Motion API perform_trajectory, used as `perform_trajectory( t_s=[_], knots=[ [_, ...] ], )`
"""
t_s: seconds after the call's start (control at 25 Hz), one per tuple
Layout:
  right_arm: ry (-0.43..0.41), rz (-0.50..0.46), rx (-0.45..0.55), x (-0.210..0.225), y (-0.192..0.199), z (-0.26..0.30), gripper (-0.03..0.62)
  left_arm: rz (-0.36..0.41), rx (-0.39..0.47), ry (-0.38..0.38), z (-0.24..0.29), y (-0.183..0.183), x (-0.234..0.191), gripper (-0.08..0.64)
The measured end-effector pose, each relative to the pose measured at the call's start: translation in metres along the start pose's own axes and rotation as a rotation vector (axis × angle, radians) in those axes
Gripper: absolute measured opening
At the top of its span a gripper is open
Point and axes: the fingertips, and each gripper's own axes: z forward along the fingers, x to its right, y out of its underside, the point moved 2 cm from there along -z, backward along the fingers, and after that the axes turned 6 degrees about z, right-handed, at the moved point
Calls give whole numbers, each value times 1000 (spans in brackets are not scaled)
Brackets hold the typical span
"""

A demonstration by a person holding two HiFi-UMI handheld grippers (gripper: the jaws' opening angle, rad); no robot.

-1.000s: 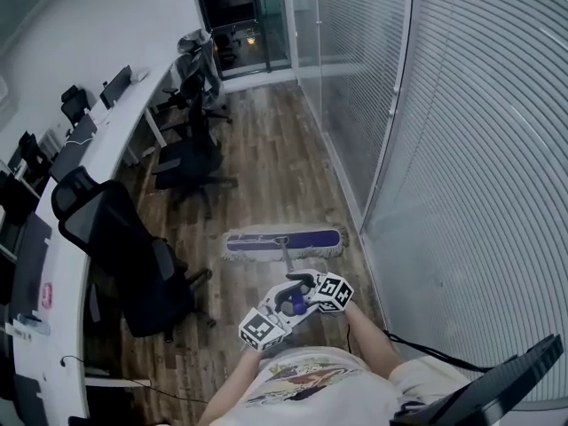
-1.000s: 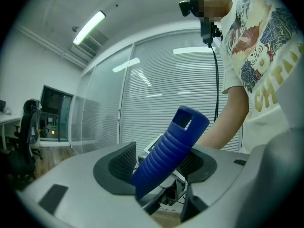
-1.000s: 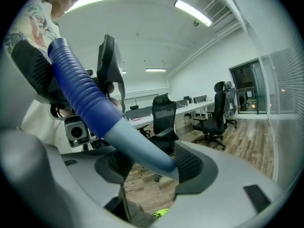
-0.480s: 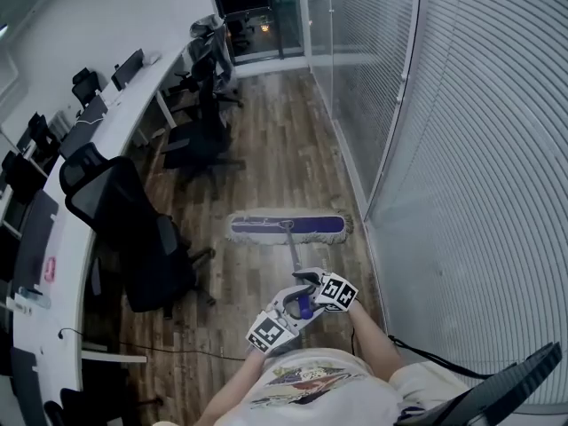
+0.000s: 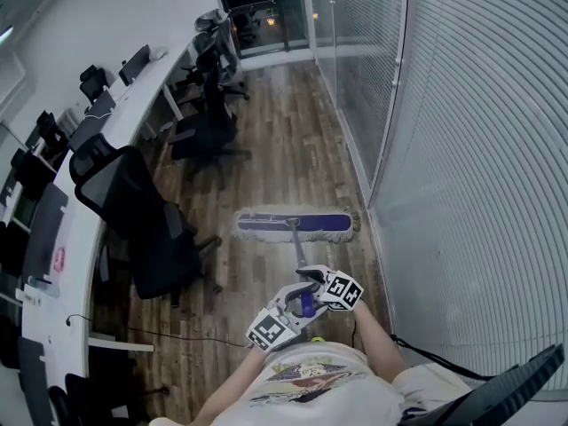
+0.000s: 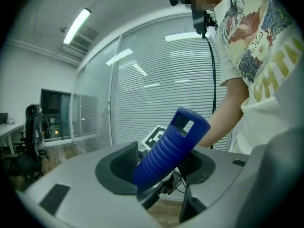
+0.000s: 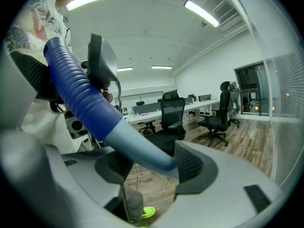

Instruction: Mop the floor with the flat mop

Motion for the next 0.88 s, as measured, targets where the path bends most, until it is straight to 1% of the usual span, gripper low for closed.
perform_trajectory(
  t_s=[0.12,0.24,0.48,0.6,0.72,0.88],
  knots=[
    [8,1,-9,-17,14,-9,235,11,-23,32,0,3,25,238],
    [13,5,-7,-37,25,-18,235,13,-29,45,-5,3,50,238],
    [13,21,2,-96,31,-22,235,-2,7,29,-41,-10,95,238],
    [5,11,-30,-140,39,-15,235,-23,15,23,-73,-11,125,238],
    [3,-3,-59,-187,50,-8,236,-29,20,15,-107,-9,162,238],
    [-7,-31,-105,-259,79,-5,236,-34,24,20,-151,-4,227,238]
  ],
)
